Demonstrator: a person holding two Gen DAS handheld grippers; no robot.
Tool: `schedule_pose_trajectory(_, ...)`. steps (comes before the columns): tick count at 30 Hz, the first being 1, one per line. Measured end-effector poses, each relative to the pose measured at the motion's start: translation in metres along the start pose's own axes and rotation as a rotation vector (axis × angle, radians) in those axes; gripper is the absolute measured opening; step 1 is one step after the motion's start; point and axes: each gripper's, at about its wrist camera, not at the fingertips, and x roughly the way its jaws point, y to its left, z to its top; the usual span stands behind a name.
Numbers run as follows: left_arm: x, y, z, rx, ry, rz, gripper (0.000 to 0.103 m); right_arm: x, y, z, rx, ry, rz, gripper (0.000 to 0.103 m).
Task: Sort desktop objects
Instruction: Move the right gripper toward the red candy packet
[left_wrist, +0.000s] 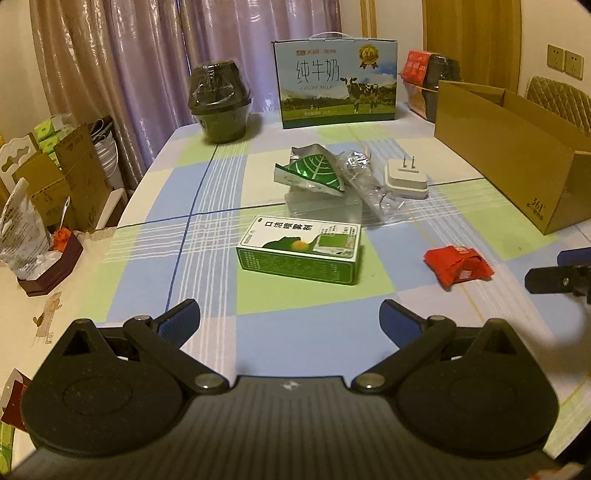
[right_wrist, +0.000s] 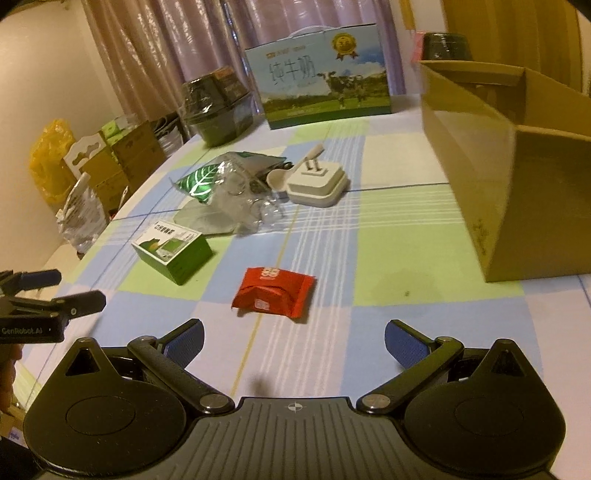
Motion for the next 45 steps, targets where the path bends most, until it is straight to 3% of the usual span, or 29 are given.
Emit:
schedule_pose_trajectory(13,0.022,-0.004,0.014,0.036,-0.008,-0.058,0.101,-0.007,0.009,0.006,-0.002,-0.032,-0.079,0.101)
schedule_pose_trajectory(19,0.028,-0.001,0.035,-0.044,-0.005,-0.106,0.102,-0.019,0.016,-0.004,-0.040,-0.029,-0.106,0.101)
schedule_pose_trajectory(23,0.030,-0.010,0.043,0.005,-0.007,-0.126,0.102,-0.023,0.012,-0.009,-0.036,-0.035,-0.125,0.101)
schedule_pose_trajectory(31,0.028,-0.012,0.059,0.037,-0.062,-0.142,0.102,-0.015,0.011,-0.005,-0.033,-0.027,-0.074,0.101)
schedule_pose_trajectory(38,0.038,0.006,0.046,-0.004,0.023,-0.102,0.102,0.004,0.013,-0.003,-0.007,0.037,-0.042,0.101)
schedule_pose_trajectory(45,0.052,0.009,0.042,0.058,0.046,-0.117,0.102,0.014,0.019,0.003,-0.042,0.004,-0.047,0.101)
